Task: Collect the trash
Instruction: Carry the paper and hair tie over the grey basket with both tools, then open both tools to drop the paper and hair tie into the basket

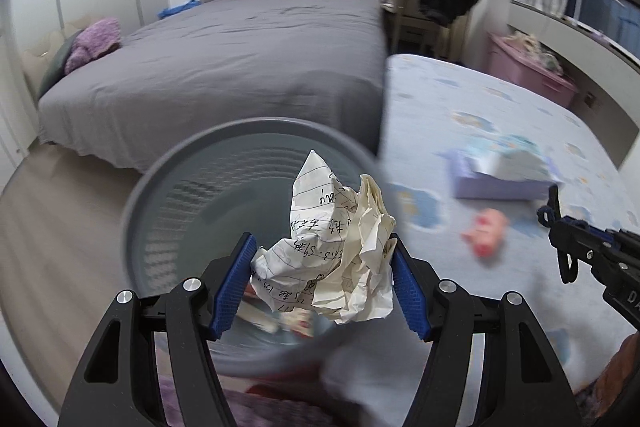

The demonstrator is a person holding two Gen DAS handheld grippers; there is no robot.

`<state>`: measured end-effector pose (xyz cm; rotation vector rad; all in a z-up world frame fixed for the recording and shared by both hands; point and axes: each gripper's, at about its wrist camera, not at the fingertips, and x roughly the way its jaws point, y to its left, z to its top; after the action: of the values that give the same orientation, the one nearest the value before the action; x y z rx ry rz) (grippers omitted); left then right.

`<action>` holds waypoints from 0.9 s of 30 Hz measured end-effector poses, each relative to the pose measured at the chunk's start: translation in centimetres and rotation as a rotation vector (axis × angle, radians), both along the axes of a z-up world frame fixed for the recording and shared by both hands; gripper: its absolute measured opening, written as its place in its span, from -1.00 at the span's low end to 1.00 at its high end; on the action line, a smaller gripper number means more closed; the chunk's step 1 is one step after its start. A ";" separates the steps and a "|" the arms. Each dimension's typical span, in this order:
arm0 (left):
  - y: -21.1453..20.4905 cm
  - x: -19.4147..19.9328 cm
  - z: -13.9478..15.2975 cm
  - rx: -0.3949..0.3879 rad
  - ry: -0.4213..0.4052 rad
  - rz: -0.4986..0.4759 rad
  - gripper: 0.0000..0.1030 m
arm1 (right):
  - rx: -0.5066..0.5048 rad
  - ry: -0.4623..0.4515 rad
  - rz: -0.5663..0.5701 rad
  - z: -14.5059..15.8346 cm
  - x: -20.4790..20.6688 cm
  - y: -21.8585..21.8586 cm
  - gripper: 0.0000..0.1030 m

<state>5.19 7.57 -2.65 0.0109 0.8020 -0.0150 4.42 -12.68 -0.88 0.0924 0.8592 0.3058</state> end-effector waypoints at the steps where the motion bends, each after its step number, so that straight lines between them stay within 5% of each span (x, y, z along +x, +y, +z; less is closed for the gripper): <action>1: 1.1 0.3 0.0 0.005 -0.002 0.019 0.24 | 0.006 -0.003 0.029 0.1 0.8 1.5 -0.73; 12: 8.8 4.0 -2.0 -0.018 0.040 0.159 0.28 | 0.027 0.033 0.222 -1.5 7.4 12.1 -0.73; 15: 9.6 4.2 -2.6 -0.032 0.050 0.175 0.40 | 0.038 0.044 0.232 -1.9 8.1 13.1 -0.69; 19: 10.1 4.3 -3.0 -0.041 0.057 0.192 0.49 | 0.049 0.034 0.228 -2.1 8.6 13.4 -0.30; 27: 10.6 4.3 -3.4 -0.036 0.057 0.209 0.60 | 0.025 0.042 0.222 -3.0 8.8 14.0 -0.30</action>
<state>9.45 18.12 -6.01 -0.1078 0.8570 0.1691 13.20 1.35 -3.89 0.0272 0.9091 0.5240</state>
